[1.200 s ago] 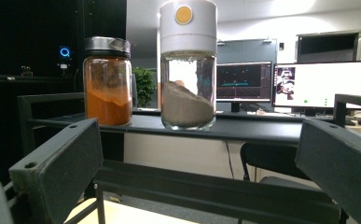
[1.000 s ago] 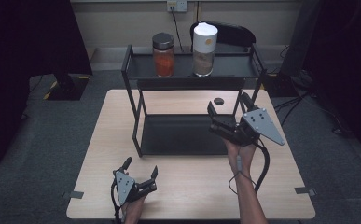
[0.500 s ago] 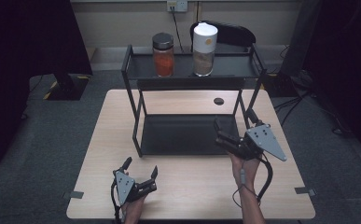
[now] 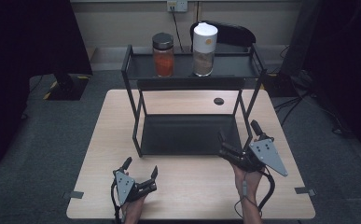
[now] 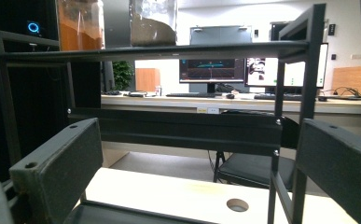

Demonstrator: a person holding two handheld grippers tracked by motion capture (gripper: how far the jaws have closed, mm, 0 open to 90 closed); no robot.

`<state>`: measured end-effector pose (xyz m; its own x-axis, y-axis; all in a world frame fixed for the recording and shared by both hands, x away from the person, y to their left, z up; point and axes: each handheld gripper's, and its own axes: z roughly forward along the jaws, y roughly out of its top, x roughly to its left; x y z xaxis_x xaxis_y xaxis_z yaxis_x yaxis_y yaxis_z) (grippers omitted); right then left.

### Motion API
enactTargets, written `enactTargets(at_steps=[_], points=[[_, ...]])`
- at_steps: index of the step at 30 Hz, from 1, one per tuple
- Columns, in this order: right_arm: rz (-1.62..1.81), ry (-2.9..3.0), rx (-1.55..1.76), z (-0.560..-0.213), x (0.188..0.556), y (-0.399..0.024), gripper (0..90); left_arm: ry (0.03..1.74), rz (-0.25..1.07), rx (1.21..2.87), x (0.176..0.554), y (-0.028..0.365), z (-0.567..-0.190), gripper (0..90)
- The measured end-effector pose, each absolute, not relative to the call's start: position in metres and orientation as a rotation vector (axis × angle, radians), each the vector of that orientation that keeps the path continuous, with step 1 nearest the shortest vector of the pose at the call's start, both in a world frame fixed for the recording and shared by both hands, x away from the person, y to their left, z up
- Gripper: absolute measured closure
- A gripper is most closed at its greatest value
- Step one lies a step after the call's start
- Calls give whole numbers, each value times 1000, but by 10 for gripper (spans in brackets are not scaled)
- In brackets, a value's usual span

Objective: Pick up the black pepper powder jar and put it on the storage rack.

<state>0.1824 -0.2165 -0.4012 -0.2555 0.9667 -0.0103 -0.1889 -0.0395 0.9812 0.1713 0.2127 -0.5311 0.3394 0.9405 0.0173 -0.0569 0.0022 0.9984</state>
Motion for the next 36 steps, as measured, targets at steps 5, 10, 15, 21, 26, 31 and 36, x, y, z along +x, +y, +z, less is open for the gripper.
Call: enactTargets(at_steps=[5, 10, 15, 21, 26, 31, 36], points=[[1486, 1229, 956, -409, 178, -218, 0, 907, 982, 1319, 171, 213, -531, 15], [1472, 1223, 960, -418, 172, -219, 0, 908, 982, 1318, 171, 213, -531, 15], [1454, 1226, 965, -426, 169, -220, 0, 908, 982, 1318, 171, 213, -531, 15], [1445, 1215, 977, -436, 164, -221, 0, 908, 982, 1319, 171, 213, -531, 15], [1414, 1222, 987, -444, 161, -223, 0, 908, 982, 1318, 171, 213, -531, 15], [1399, 1217, 1013, -453, 158, -224, 0, 907, 982, 1318, 171, 213, -531, 15], [1389, 1218, 1043, -467, 155, -222, 0, 907, 982, 1318, 171, 213, -531, 14]])
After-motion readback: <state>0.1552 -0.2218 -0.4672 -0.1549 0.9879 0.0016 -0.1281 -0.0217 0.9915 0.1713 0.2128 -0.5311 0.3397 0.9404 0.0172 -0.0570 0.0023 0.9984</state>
